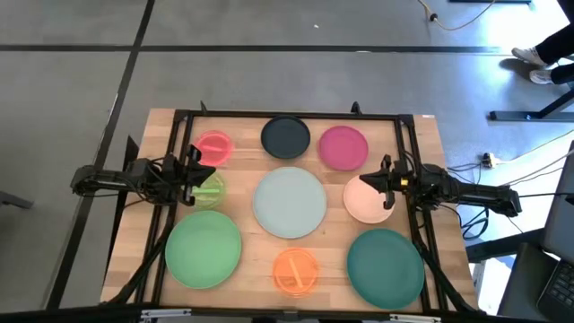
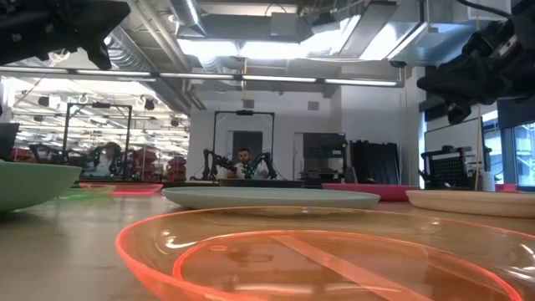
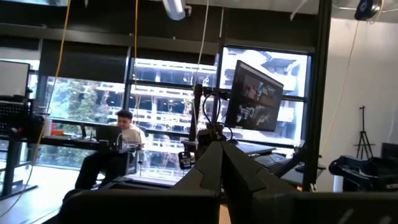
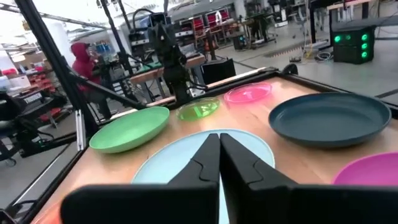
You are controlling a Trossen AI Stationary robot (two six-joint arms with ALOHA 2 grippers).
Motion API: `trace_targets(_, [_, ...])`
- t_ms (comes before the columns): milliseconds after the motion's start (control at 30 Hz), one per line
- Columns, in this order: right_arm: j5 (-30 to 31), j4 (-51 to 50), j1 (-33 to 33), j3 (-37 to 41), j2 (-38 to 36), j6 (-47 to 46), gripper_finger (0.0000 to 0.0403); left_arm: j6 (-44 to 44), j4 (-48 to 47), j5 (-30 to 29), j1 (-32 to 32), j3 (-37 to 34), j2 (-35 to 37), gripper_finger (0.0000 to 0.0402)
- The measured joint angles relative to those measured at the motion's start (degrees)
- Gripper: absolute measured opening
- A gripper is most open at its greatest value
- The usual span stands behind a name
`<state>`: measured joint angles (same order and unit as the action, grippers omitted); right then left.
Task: Stack plastic plates
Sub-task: Stack the dark green plate on top of the light blue plate
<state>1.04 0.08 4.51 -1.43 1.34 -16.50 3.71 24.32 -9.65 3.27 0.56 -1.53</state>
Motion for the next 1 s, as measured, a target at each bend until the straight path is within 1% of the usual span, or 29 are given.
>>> trace_targets(67, [-0.1, 0.2, 0.0, 0.0, 0.0, -1.0, 0.0001, -0.9, 1.1, 0.0, 0.0, 0.0, -0.7, 0.0002])
trace_targets(133, [-0.4, 0.6, 0.0, 0.0, 0.0, -1.3, 0.0001, -0.9, 4.2, -0.2, 0.0, 0.0, -2.0, 0.0002])
trace_targets(200, [-0.5, 0.9, 0.0, 0.0, 0.0, -1.9, 0.0001, -1.1, 8.2, -0.6, 0.0, 0.0, -4.3, 0.0002])
trace_targets(367, [-0.5, 1.1, 0.0, -0.3, 0.1, -2.6, 0.0001, -2.6, 14.1, -0.6, 0.0, 0.0, -11.1, 0.0002])
trace_targets(467, [0.5, 1.7, 0.0, -2.2, 1.8, -2.7, 0.0001, 3.0, 17.4, -0.2, 0.0, 0.6, -15.9, 0.0002])
trace_targets(533, [0.9, 1.5, -0.1, -4.6, 3.1, -2.7, 0.0001, 3.2, 17.3, 0.1, 0.0, 2.4, -18.2, 0.0002])
trace_targets(700, [-0.3, 0.8, -0.1, -11.4, 9.2, 0.1, 0.0001, 2.0, 17.3, 0.1, 0.0, 6.2, -25.4, 0.0002])
trace_targets(833, [-3.7, -1.5, -0.2, -16.3, 15.9, 0.2, 0.0001, 5.3, 17.3, 1.5, 1.4, 7.8, -31.3, 0.0002])
trace_targets(900, [-5.1, -1.7, -1.6, -17.9, 19.4, -1.1, 0.0001, 6.7, 17.2, 1.5, 2.3, 8.7, -33.7, 0.0002])
trace_targets(1000, [-5.1, 0.0, -5.8, -20.3, 24.4, -2.9, 0.0001, 9.0, 17.4, 0.1, 3.4, 10.7, -36.3, 0.0002])
